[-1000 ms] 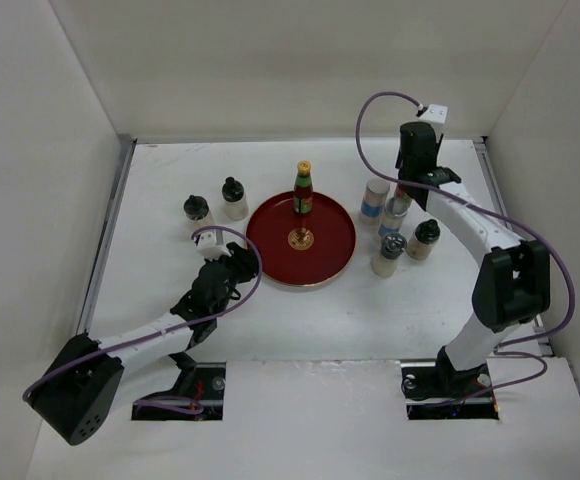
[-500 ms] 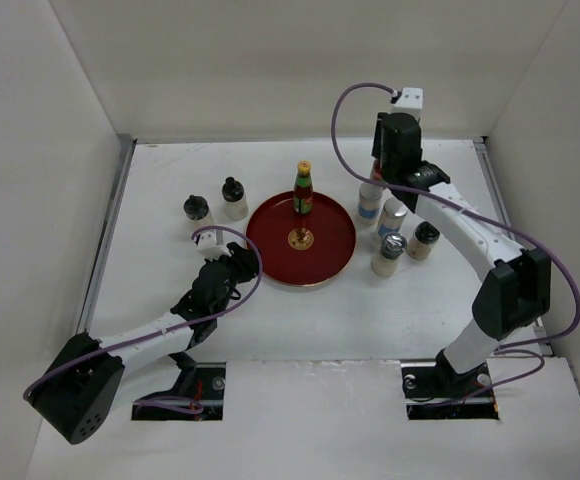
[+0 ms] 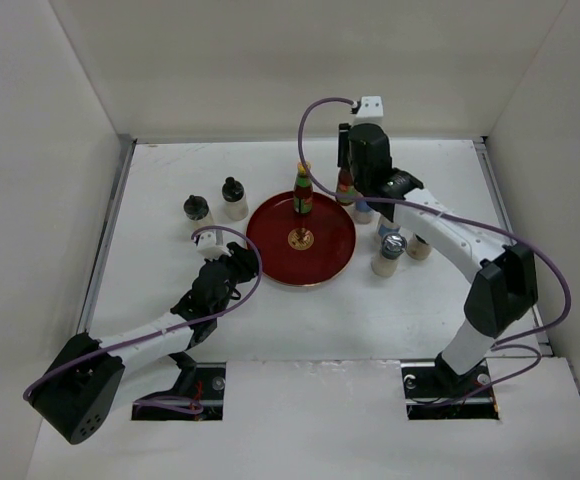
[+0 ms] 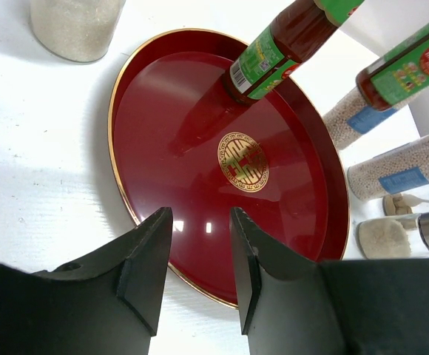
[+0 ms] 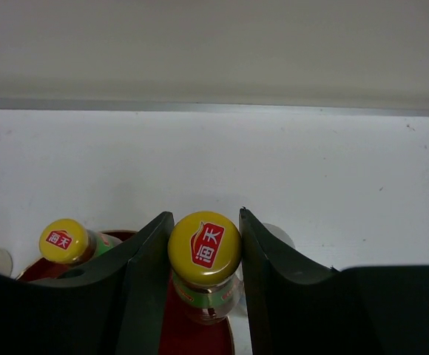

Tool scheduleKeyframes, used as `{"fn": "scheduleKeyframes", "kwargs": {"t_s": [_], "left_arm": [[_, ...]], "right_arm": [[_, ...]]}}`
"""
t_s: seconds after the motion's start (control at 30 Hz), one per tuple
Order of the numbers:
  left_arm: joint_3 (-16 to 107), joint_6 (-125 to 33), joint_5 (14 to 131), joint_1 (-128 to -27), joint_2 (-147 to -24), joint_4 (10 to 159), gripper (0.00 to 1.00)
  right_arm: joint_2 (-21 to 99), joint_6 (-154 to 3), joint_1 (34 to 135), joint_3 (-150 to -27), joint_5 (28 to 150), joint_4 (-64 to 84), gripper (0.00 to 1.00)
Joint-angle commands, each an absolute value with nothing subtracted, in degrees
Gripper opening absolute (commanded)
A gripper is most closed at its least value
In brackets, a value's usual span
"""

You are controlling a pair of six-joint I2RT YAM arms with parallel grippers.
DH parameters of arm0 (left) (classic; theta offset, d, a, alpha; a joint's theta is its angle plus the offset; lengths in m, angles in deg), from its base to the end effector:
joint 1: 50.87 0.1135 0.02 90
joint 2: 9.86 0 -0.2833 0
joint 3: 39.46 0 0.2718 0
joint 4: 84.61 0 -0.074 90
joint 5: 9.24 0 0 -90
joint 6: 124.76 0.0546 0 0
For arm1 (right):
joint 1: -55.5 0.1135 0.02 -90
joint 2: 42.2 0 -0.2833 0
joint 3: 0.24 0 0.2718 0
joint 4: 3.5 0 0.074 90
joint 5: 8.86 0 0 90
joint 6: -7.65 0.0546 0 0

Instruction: Organize the condiment bottles

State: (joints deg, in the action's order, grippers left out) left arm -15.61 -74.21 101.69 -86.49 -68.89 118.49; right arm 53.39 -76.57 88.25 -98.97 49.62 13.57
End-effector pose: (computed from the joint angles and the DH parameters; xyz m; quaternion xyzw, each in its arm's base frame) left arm 0.1891 -0.1115 0.1737 -0.1397 0.7604 -0.2647 0.5764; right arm 0.3821 0.2119 0.3813 -0.0140 0.7762 -0.0063 0.6304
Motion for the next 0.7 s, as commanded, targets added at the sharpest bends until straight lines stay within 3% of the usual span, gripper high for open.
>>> {"fn": "scheduleKeyframes", "kwargs": {"t_s": [0.0,0.67], "left_arm": [[-16.2,-74.7,101.6,-85.9,-67.9,122.1,0.35],[-16.2,-74.7,101.4,-85.9,-67.3,122.1,0.35]], "right_arm": [[54.0,-76.5,89.9,-103.9,49.8,4.5,0.23],[60.2,-72.6,94.7,-98.3,49.7,1.0,0.23]]}}
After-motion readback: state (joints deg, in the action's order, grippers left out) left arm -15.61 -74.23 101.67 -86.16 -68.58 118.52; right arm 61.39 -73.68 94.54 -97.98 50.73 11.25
